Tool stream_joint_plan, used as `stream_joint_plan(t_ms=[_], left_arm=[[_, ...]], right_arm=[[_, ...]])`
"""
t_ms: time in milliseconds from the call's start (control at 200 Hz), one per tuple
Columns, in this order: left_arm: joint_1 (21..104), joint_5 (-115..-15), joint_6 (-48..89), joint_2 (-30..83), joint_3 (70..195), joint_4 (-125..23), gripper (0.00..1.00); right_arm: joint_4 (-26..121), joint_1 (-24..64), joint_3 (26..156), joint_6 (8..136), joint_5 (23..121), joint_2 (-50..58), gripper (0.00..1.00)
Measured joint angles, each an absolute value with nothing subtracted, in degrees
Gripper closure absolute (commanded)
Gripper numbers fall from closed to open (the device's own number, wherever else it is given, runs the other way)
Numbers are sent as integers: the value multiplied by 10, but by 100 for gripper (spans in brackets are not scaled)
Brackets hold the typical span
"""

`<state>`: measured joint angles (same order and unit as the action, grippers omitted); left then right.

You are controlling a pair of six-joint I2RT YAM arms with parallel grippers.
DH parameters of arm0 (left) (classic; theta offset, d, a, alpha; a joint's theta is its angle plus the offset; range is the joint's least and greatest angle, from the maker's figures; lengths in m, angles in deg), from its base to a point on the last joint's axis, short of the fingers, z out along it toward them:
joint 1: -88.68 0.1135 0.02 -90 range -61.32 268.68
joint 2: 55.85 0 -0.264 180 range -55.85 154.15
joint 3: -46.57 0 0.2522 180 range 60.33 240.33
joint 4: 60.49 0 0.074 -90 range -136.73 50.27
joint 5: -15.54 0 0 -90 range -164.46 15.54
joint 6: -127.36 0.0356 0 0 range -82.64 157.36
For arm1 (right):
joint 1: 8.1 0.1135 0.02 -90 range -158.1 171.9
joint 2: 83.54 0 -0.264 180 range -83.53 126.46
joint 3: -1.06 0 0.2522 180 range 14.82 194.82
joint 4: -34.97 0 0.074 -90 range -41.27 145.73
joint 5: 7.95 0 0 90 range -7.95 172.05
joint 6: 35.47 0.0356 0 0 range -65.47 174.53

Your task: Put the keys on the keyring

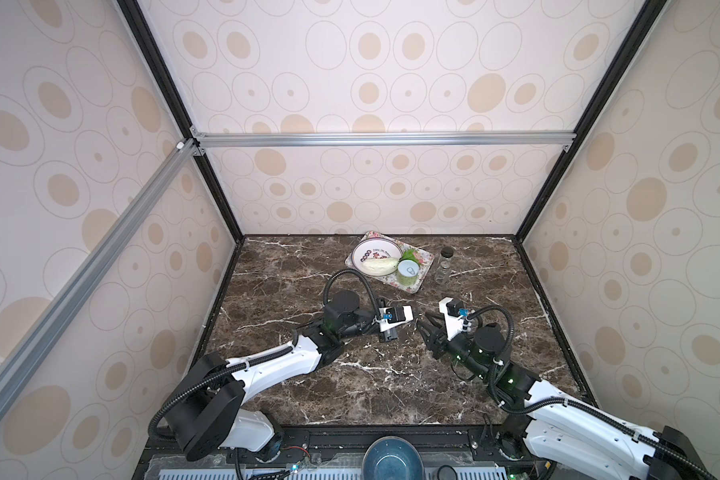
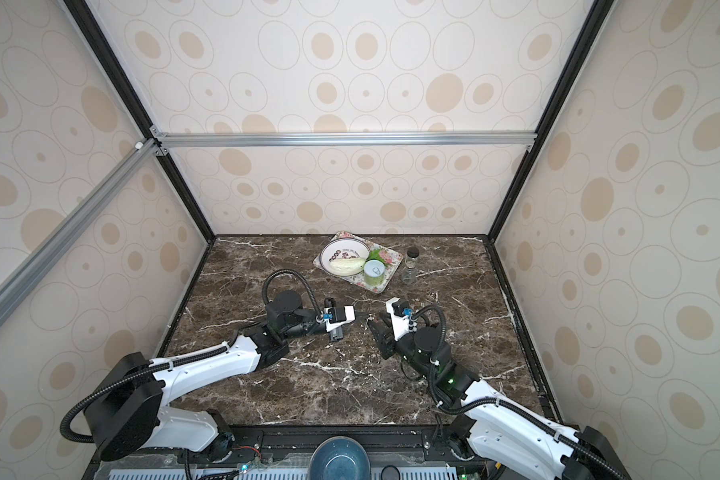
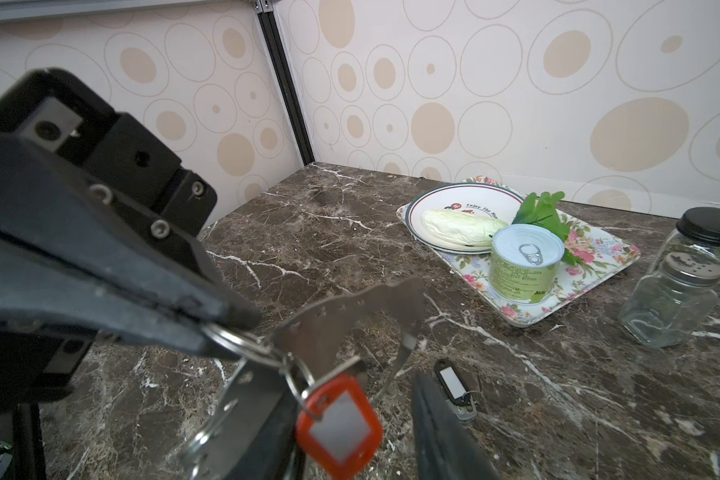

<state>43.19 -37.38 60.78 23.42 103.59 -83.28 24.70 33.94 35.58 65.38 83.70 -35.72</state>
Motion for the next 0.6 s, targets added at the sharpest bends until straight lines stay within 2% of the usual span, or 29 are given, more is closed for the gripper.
stream_joint_plan(t_ms=[360, 595], left_arm=[[432, -358, 610, 234, 1037, -815, 100], [432, -355, 610, 234, 1037, -813, 100]], right_arm=[[238, 339, 351, 646, 826, -359, 66], [234, 339, 351, 643, 819, -360, 81]])
